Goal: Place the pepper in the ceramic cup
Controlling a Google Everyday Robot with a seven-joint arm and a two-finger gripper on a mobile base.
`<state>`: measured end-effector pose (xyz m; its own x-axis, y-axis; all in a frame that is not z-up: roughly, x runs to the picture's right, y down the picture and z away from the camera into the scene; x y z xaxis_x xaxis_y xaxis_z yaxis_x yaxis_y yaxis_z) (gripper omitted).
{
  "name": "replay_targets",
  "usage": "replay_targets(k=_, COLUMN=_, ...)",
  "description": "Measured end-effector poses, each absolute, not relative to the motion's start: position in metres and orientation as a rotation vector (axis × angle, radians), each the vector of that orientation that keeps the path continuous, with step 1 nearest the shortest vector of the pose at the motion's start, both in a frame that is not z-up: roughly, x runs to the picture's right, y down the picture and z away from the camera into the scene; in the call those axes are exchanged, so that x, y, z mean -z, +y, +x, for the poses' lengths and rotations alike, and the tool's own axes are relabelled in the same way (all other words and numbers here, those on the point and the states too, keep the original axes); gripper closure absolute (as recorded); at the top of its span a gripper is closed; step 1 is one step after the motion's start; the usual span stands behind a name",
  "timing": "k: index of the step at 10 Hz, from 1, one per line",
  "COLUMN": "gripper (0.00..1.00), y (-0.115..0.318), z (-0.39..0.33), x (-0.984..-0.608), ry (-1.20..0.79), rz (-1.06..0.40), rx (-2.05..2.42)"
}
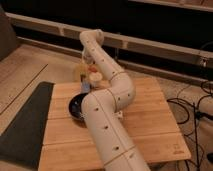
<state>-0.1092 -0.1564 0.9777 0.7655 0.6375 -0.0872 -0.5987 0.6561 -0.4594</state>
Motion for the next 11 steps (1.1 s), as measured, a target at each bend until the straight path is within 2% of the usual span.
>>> replay_targets(k=6, gripper=1.00, y=-0.148, z=-0.117, x=-0.989, ry=-0.161, rz=-0.506, rx=-0.694)
replay_targets(k=11, gripper=1.00, y=-0.152, z=-0.126, x=-0.974, ry=-0.177, rz=-0.482, rx=-0.668)
